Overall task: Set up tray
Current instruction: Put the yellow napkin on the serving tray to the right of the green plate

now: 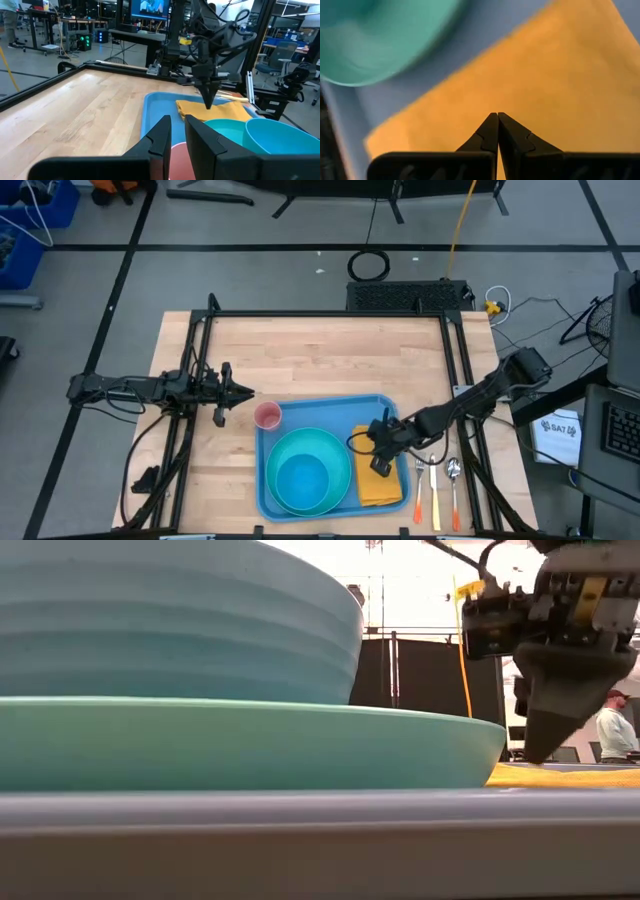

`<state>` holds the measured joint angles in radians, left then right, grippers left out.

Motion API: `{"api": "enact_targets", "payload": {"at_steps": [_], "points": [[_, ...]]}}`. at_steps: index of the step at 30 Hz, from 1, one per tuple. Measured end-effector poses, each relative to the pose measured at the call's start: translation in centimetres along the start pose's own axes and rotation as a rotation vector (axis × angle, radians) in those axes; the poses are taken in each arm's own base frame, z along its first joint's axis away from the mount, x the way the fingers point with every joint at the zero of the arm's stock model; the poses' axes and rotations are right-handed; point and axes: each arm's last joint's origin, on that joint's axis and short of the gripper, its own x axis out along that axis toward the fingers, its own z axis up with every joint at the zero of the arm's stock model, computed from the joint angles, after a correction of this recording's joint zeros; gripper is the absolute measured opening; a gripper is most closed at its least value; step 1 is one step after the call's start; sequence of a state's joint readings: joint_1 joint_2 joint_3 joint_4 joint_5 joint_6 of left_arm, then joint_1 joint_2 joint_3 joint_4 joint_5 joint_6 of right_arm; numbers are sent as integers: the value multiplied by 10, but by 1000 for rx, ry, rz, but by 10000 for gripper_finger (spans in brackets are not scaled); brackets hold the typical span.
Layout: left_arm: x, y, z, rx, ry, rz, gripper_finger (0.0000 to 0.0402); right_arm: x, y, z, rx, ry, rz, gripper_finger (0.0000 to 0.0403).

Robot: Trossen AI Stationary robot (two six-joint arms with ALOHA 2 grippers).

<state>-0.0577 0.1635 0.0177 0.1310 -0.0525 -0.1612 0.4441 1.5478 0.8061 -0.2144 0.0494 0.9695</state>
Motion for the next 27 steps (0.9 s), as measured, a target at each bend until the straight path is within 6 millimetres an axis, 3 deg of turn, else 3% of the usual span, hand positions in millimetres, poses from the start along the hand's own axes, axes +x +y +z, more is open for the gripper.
{"api": "enact_targets", "payload": {"at_steps": [8,27], "points": [[0,0,0,0,0,0,58,1,-14,-5,42,77,-125,0],[0,0,0,0,0,0,58,1,-39,24,29,26,-193,0]]}}
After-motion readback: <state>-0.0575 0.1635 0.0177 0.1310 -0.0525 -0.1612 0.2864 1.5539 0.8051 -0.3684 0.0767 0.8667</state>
